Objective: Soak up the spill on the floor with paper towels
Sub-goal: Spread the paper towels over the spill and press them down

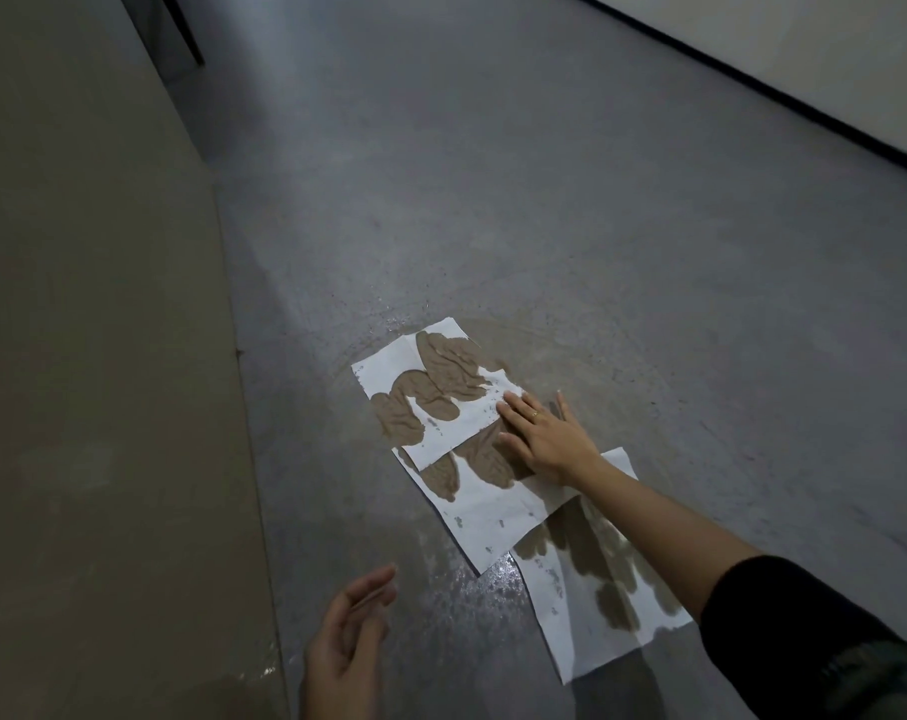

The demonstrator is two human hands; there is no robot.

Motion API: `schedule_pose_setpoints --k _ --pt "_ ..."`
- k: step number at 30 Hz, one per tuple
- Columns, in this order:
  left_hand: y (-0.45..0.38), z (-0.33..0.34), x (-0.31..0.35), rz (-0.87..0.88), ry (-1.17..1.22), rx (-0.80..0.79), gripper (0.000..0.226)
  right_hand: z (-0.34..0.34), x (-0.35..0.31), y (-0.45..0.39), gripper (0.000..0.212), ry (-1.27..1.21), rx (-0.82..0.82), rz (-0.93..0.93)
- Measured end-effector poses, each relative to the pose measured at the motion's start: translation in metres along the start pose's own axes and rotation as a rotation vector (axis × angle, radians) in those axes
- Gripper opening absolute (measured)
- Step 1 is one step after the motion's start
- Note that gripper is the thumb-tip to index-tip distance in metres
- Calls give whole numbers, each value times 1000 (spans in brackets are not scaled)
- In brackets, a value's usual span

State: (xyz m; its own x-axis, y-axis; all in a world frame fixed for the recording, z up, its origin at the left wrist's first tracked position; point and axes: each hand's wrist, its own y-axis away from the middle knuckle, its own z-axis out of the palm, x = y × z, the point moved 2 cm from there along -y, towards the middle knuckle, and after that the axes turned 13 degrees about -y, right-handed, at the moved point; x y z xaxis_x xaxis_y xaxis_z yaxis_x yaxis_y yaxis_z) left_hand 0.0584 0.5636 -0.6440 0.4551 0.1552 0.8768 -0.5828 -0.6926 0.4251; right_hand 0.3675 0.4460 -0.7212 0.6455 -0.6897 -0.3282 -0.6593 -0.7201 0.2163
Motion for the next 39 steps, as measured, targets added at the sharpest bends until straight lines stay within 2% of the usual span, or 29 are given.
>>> schedule_pose_setpoints --k 4,9,13,18,25,27,32,36,39 --pt "1 0 -3 11 -14 -5 42 -7 -4 -2 110 -33 136 34" --pt "4 4 0 15 12 -16 23 -9 -8 -18 96 12 61 -14" --pt "3 4 1 13 30 -8 34 -3 -9 -33 96 66 -9 17" --pt "2 5 0 6 23 -4 34 2 -6 -43 76 129 8 120" --pt "-1 8 -9 -31 -6 -32 32 1 1 -56 75 111 -11 146" --pt "-3 7 -14 -33 -23 -33 20 0 2 -59 74 84 -20 142" --pt "-5 5 -18 -25 -89 -35 33 -12 5 -70 71 12 -54 113" --pt "-4 7 -15 -37 -28 -28 43 -23 6 -68 69 -158 53 90" --pt "-2 7 -9 -30 -11 -32 42 -25 6 -52 69 -238 143 104"
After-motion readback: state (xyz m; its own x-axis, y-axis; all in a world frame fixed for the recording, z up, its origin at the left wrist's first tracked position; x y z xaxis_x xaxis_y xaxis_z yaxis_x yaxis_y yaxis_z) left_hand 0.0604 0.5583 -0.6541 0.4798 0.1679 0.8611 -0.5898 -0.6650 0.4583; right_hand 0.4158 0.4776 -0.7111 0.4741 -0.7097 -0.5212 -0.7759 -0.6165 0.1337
